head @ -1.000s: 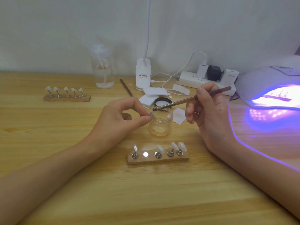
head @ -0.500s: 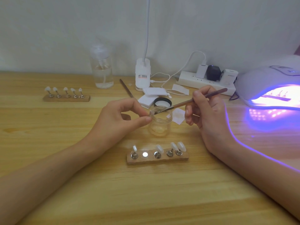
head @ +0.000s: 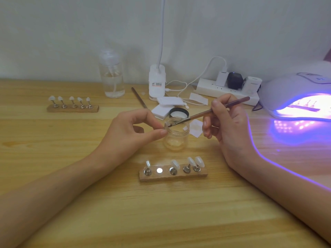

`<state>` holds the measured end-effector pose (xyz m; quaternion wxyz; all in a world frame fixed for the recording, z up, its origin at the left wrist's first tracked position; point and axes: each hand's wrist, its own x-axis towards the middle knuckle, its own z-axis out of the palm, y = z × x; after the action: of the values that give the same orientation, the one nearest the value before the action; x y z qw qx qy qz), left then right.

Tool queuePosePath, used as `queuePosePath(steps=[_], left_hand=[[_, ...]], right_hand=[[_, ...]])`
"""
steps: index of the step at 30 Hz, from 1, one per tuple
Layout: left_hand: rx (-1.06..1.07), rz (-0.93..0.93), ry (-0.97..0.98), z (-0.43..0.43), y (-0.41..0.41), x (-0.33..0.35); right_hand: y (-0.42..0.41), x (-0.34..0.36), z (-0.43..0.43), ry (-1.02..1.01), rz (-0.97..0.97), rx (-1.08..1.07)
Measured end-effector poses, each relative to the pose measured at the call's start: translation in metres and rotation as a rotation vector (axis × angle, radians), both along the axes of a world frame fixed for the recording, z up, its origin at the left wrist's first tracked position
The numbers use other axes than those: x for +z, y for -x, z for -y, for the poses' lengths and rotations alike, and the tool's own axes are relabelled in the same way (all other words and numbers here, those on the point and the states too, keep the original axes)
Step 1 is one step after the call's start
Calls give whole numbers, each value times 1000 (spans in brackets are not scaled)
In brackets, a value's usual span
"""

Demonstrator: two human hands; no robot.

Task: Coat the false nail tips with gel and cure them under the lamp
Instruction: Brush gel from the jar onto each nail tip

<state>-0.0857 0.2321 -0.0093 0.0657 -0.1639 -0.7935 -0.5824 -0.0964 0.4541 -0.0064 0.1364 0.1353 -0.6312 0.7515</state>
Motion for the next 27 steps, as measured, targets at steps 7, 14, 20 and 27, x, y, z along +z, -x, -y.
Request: queuePosePath(steps=[7,14,20,27], left_hand=[[-11,-12,14,2,2,-2],[-14,-16,19,2,3,-4],[-16,-15,10,2,2,-3],[-18,-6,17,2,2,-3]], right_hand=[[5,4,-12,19,19,-102],[13,9,-27,113,36,-179],[10,12,-25,-29,-184,35],[15,11,-37,-38,-227,-13]])
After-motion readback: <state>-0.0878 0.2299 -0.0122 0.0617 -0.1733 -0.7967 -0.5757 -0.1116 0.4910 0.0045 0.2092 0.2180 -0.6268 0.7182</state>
